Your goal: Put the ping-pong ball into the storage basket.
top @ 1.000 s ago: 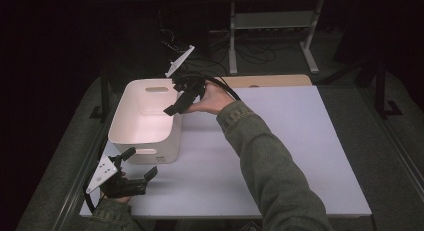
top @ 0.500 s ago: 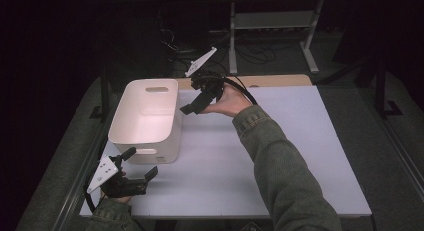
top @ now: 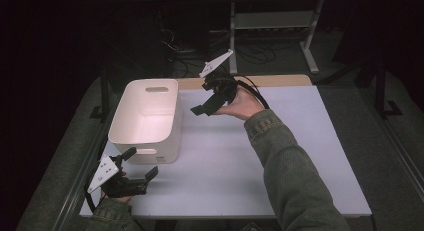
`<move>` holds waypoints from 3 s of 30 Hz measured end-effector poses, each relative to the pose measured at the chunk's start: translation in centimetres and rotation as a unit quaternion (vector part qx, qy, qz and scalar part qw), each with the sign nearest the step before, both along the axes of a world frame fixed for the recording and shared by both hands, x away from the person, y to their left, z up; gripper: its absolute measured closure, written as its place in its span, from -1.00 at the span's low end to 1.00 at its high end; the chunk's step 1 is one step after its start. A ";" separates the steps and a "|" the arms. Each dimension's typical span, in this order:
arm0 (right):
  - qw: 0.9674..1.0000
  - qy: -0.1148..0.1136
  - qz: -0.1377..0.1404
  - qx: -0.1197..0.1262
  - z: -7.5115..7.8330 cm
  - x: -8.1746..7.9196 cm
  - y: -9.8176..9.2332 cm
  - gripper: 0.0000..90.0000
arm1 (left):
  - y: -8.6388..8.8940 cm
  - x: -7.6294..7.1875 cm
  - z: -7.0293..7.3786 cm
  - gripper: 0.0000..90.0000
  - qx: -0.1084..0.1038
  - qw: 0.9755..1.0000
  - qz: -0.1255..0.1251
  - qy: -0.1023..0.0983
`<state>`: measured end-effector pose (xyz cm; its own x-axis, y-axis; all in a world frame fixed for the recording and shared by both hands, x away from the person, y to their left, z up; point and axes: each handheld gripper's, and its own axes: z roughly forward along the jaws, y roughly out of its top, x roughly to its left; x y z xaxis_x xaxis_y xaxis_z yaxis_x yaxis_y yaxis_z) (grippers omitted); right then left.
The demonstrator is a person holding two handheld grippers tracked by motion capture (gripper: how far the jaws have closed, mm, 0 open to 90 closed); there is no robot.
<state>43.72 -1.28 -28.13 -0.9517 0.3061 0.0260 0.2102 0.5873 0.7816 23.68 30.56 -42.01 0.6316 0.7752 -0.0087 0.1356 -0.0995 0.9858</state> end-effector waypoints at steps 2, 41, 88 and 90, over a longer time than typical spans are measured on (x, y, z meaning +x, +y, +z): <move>1.000 -0.002 -0.001 0.003 -0.1 -0.1 -0.3 -1.00 | 0.0 0.0 0.0 -0.99 0.002 1.000 -0.001 -0.001; 0.998 0.008 -0.048 0.050 -3.0 -3.2 -6.9 -1.00 | -0.1 0.0 0.0 -0.99 -0.002 1.000 -0.003 0.002; 0.987 0.011 -0.124 0.104 -8.1 -7.3 -16.3 -1.00 | -0.3 0.0 -0.2 -0.99 0.004 1.000 0.001 0.005; 0.985 0.013 -0.128 0.115 -8.4 -7.7 -16.8 -1.00 | -0.3 0.0 -0.2 -0.99 0.004 1.000 0.001 0.005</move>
<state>36.07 -18.07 -36.57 -0.8421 0.5195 0.1450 0.3497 0.3213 0.8800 23.70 30.27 -42.21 0.6294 0.7770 -0.0087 0.1453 -0.1068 0.9836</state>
